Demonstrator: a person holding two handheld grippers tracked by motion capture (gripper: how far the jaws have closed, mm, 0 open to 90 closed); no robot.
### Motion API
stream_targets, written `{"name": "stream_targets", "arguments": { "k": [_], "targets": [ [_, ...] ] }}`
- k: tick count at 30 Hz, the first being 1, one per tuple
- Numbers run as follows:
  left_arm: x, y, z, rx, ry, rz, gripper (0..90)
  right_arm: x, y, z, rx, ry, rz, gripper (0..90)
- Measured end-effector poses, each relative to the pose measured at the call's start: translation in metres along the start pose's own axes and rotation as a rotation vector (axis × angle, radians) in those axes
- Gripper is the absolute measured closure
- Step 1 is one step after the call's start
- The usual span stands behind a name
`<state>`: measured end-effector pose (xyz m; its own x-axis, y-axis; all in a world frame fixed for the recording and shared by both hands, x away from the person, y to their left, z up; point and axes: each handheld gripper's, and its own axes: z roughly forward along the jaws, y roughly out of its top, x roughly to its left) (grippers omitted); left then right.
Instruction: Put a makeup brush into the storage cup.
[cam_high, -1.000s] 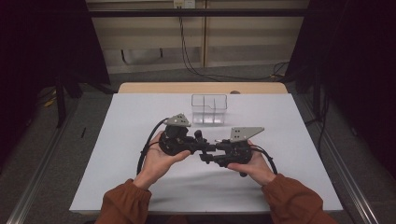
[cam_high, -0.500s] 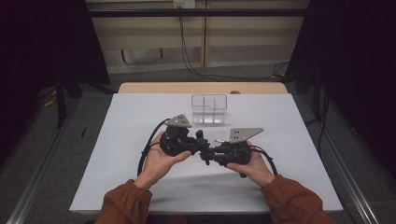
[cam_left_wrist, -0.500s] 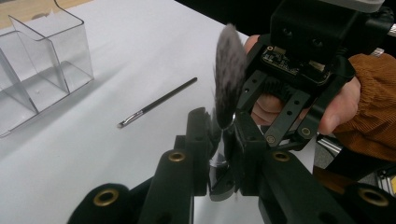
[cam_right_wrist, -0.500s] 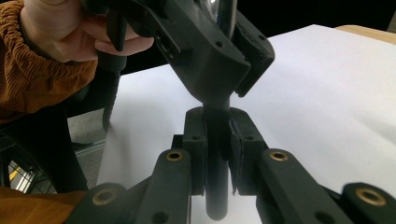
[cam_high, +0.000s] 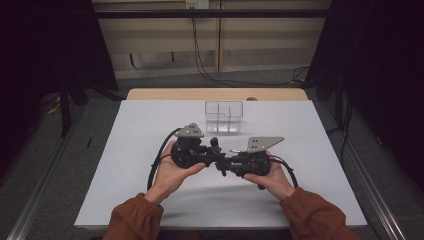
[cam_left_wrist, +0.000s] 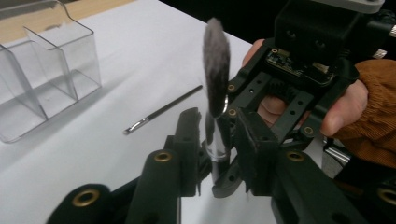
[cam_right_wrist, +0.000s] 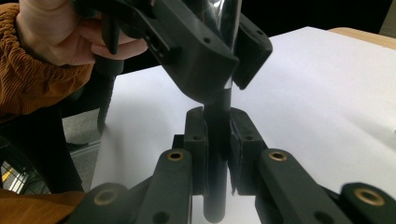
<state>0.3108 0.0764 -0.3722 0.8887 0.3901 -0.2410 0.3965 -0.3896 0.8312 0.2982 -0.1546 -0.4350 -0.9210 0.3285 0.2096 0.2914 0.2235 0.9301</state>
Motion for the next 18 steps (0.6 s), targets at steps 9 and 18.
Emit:
{"name": "stream_targets", "arguments": {
  "k": [9,18],
  "targets": [
    [0.0018,-0.0018,-0.0002,-0.025,0.015,-0.012,50.1,-0.0013,-0.0002,-0.0013,0.001,-0.017,-0.002,79.9],
    [0.0020,-0.0035,-0.0034,-0.055,0.066,-0.006,25.4,-0.0031,0.0006,-0.0041,-0.005,-0.024,-0.006,79.9]
  ]
}}
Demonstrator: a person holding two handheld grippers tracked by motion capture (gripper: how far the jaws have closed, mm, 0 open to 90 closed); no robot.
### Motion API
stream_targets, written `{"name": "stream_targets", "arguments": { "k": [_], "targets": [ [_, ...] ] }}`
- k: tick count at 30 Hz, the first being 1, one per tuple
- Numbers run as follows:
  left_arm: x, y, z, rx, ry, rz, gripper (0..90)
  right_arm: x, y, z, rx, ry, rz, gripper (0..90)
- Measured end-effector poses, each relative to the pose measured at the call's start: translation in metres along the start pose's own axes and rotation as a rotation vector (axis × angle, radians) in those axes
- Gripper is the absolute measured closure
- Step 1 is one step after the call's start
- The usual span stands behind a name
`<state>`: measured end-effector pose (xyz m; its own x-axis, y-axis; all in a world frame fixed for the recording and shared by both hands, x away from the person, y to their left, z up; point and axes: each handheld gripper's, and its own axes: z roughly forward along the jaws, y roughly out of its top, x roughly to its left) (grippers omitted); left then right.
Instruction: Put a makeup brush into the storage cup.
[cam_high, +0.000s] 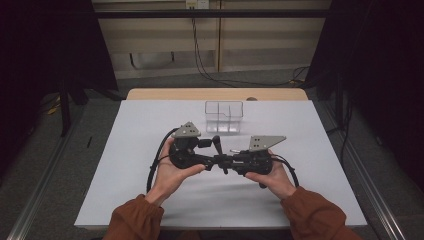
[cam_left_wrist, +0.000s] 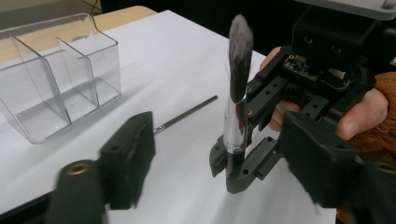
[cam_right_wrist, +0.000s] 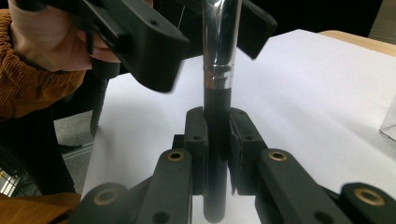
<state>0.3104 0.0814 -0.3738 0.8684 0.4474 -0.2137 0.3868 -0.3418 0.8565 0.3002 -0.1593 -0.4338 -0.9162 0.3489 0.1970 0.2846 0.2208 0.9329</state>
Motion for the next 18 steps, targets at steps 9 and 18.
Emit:
{"name": "stream_targets", "arguments": {
  "k": [9,18],
  "targets": [
    [0.005,-0.003,-0.007,-0.085,0.070,-0.010,6.2,-0.001,0.001,-0.003,-0.009,-0.011,-0.004,79.9],
    [0.010,-0.013,-0.018,-0.104,0.057,0.011,1.7,-0.002,0.002,-0.009,-0.019,-0.030,-0.007,79.9]
  ]
}}
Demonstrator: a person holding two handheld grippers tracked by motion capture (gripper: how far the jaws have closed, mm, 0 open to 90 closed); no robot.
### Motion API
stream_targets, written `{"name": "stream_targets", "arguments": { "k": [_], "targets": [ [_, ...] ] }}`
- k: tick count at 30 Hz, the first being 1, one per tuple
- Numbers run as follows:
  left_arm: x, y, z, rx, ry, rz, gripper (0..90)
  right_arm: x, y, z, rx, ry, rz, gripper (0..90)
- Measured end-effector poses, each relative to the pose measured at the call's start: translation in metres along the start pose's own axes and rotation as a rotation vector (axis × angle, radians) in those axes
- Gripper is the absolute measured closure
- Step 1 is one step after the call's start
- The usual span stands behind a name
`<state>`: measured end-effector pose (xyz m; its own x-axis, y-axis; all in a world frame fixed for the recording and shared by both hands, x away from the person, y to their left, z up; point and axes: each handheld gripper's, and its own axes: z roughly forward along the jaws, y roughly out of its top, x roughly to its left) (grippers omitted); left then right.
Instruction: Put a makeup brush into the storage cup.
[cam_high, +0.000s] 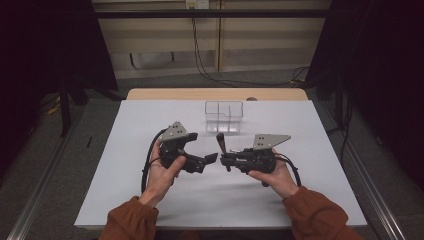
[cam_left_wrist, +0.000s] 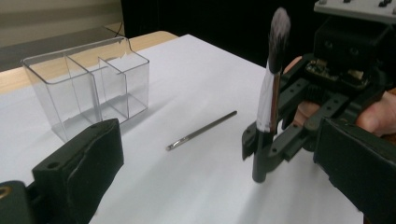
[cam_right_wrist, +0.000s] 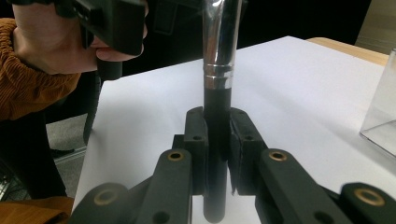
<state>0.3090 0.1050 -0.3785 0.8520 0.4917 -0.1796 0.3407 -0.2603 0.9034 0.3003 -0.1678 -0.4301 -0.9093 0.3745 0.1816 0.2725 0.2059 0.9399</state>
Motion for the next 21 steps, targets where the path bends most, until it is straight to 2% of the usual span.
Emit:
{"name": "stream_targets", "arguments": {
  "k": [2,6,10,14,21],
  "targets": [
    [0.000,-0.002,-0.002,-0.008,0.009,0.002,1.7,0.000,0.000,-0.001,-0.002,-0.003,0.001,79.9],
    [0.001,-0.008,-0.008,-0.019,0.060,0.023,1.7,0.000,0.000,-0.002,-0.001,-0.010,0.002,79.9],
    [0.007,-0.014,-0.014,-0.020,0.103,0.003,1.7,-0.001,0.000,-0.005,-0.003,-0.021,0.001,79.9],
    [0.010,-0.019,-0.023,-0.019,0.137,0.013,1.7,-0.002,0.001,-0.008,-0.010,-0.032,0.002,79.8],
    [0.017,-0.033,-0.041,-0.027,0.188,-0.007,1.8,-0.004,0.002,-0.014,-0.025,-0.054,0.009,79.9]
  ]
}}
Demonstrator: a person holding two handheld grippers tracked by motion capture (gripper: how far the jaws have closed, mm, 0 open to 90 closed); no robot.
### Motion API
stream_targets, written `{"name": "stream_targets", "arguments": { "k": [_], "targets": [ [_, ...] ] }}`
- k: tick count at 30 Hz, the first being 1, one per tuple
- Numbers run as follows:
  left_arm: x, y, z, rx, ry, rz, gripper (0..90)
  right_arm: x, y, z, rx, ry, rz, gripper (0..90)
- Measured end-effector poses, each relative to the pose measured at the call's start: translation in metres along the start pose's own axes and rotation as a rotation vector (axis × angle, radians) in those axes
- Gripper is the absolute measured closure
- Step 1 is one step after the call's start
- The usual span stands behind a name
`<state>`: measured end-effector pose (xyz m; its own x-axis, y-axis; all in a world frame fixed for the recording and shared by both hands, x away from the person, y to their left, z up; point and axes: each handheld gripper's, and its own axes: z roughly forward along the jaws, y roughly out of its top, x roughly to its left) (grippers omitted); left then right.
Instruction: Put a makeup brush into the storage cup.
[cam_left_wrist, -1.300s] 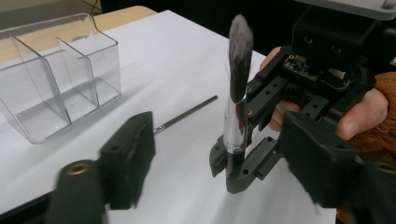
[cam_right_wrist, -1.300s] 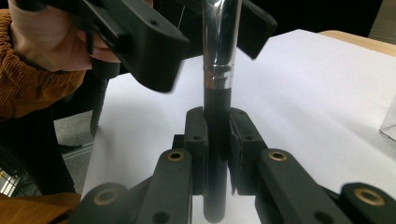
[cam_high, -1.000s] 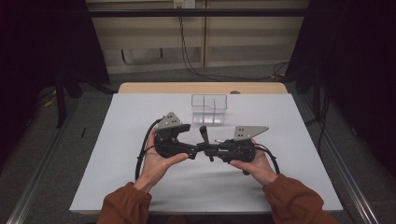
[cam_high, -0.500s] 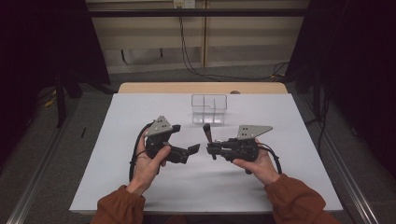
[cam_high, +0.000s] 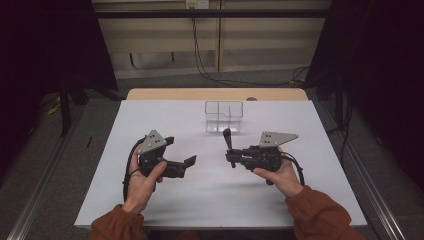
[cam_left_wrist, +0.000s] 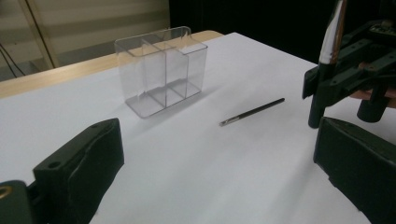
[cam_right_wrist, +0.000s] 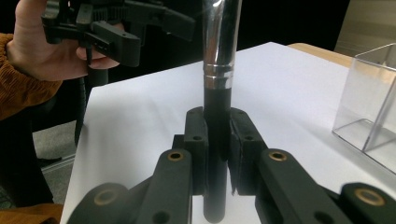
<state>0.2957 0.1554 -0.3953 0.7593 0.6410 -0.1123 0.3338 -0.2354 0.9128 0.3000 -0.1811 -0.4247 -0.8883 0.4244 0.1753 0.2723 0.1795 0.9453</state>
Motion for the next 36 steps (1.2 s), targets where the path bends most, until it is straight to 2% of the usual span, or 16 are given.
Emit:
{"name": "stream_targets", "arguments": {
  "k": [4,10,14,16,17,19,22,24,26,30,32,34,36],
  "targets": [
    [0.005,-0.007,-0.007,-0.002,0.034,-0.005,2.2,-0.001,0.000,-0.001,-0.006,-0.004,0.000,79.9],
    [0.009,-0.015,-0.016,-0.026,0.058,-0.009,2.2,-0.002,0.000,-0.002,-0.008,-0.011,0.002,79.9],
    [0.011,-0.020,-0.024,-0.050,0.064,-0.040,2.5,-0.002,0.000,-0.002,-0.008,-0.013,0.002,79.8],
    [0.013,-0.023,-0.028,-0.064,0.081,-0.041,2.5,-0.002,0.000,-0.003,-0.010,-0.014,0.001,79.8],
    [0.014,-0.025,-0.030,-0.077,0.083,-0.056,2.5,-0.002,0.001,-0.003,-0.011,-0.014,0.002,79.9],
    [0.017,-0.028,-0.033,-0.090,0.105,-0.052,2.5,-0.003,0.001,-0.004,-0.013,-0.018,0.003,79.8],
    [0.020,-0.033,-0.037,-0.123,0.114,-0.068,2.8,-0.004,0.001,-0.005,-0.016,-0.023,0.005,79.8],
    [0.020,-0.037,-0.039,-0.134,0.100,-0.096,4.1,-0.004,0.001,-0.005,-0.017,-0.026,0.004,79.8],
    [0.020,-0.039,-0.041,-0.135,0.120,-0.073,4.0,-0.005,0.001,-0.006,-0.019,-0.028,0.007,79.8],
    [0.023,-0.045,-0.045,-0.148,0.133,-0.085,4.0,-0.006,0.002,-0.006,-0.022,-0.031,0.006,79.8],
    [0.025,-0.047,-0.047,-0.148,0.141,-0.078,4.1,-0.006,0.002,-0.008,-0.027,-0.030,0.004,79.8],
    [0.027,-0.050,-0.049,-0.157,0.128,-0.089,4.0,-0.007,0.003,-0.008,-0.031,-0.034,-0.002,79.8],
    [0.026,-0.054,-0.051,-0.152,0.147,-0.075,4.0,-0.008,0.004,-0.010,-0.033,-0.042,-0.002,79.8]
  ]
}}
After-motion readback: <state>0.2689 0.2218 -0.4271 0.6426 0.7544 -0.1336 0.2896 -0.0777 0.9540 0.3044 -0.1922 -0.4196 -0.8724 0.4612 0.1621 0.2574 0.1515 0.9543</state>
